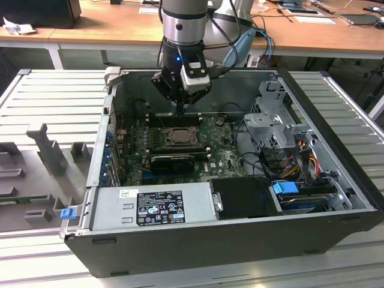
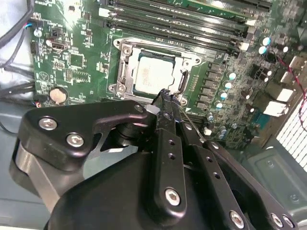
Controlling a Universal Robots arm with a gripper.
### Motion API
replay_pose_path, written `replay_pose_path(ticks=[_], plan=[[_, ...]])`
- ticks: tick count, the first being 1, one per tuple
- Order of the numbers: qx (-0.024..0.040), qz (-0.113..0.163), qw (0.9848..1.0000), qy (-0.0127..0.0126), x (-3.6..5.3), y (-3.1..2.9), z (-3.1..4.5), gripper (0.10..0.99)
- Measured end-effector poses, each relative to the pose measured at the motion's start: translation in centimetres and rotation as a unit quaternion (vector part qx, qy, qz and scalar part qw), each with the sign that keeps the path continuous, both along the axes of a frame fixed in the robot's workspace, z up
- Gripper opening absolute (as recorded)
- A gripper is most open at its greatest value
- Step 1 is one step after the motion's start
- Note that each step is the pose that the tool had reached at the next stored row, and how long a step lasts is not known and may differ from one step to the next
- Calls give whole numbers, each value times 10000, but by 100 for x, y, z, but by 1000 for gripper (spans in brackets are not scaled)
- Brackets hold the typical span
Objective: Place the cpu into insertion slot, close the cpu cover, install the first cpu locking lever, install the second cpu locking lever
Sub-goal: 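Install the first cpu locking lever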
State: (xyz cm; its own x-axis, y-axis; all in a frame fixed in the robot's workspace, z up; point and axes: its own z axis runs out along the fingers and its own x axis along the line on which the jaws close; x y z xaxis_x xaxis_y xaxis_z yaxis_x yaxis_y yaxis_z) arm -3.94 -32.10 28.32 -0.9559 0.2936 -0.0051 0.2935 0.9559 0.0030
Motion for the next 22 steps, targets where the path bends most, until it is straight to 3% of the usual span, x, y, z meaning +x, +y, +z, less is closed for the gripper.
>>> replay_pose_path(ticks=[6, 13, 16, 17, 20, 21, 22], plan=[[0, 518, 9987, 0, 0, -5, 0, 106], [0, 1025, 9947, 0, 0, -6, 0, 106], [0, 1293, 9916, 0, 0, -7, 0, 106], [0, 1432, 9897, 0, 0, -7, 0, 106], [0, 1801, 9836, 0, 0, -7, 0, 106], [0, 1996, 9799, 0, 0, -7, -1, 106], [0, 2108, 9775, 0, 0, -7, -1, 106]])
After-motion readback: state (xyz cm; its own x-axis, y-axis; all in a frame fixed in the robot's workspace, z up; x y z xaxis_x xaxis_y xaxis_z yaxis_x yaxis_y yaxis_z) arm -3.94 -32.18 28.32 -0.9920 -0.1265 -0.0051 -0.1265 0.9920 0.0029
